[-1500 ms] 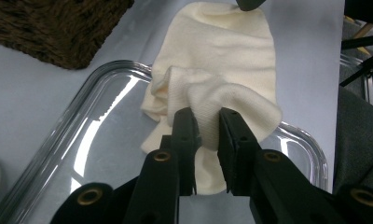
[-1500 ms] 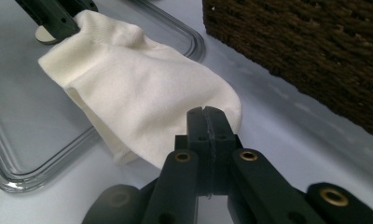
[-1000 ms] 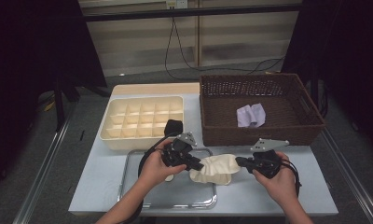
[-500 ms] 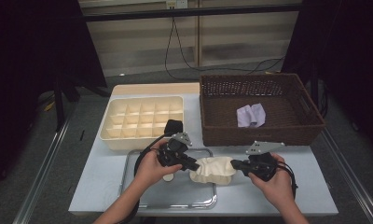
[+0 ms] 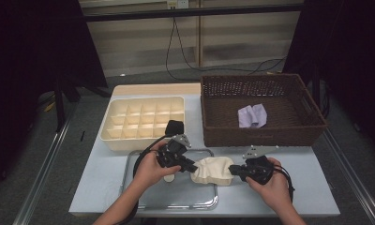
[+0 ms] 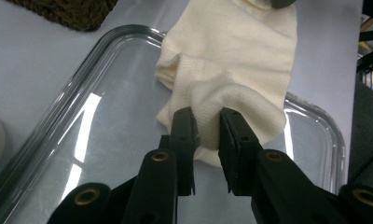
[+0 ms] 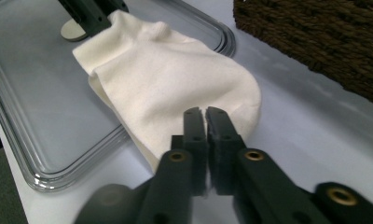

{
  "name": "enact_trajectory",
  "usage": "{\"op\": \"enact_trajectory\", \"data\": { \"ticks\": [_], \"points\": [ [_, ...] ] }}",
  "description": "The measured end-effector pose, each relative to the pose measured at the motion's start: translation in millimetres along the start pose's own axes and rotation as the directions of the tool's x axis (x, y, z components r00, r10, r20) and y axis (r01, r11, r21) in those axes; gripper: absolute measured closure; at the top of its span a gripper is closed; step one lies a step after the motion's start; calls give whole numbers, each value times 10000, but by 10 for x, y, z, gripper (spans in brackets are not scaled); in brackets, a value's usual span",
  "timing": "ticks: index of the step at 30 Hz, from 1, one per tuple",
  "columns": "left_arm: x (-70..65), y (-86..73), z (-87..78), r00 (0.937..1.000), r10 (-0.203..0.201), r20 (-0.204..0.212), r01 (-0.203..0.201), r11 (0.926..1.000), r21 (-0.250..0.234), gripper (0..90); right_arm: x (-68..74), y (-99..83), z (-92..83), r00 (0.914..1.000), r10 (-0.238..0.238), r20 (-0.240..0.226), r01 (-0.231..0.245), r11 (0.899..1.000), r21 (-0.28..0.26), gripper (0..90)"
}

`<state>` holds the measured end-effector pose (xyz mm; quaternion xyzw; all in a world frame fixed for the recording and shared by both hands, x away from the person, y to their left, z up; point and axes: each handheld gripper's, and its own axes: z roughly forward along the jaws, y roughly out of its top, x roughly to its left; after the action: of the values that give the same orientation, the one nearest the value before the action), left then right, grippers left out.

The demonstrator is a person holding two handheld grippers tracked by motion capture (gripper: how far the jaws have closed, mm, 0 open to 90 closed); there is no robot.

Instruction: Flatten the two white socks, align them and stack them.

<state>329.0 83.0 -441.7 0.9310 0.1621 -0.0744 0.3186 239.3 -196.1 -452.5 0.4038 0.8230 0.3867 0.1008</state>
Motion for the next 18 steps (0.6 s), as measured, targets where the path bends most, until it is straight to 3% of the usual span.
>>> {"op": "enact_trajectory", "data": {
  "ticks": [9, 11, 12, 18],
  "points": [
    [33, -26, -13, 9999, -65, -101, 66, 9999, 112, 762, -159, -36, -82, 9956, 610, 711, -603, 9981, -116, 720],
    [29, -35, 0, 9996, -298, -34, 298, 9996, 31, 763, -178, -45, -76, 9955, 609, 730, -601, 9981, -125, 712],
    [34, -35, 0, 9998, -155, -97, 156, 9998, 141, 763, -186, -53, -70, 9943, 730, 783, -727, 9973, -70, 705],
    [22, -30, 20, 9999, -166, -5, 166, 9997, 193, 762, -130, -24, 15, 9957, 813, 436, -812, 9967, -51, 645]
  ]
}}
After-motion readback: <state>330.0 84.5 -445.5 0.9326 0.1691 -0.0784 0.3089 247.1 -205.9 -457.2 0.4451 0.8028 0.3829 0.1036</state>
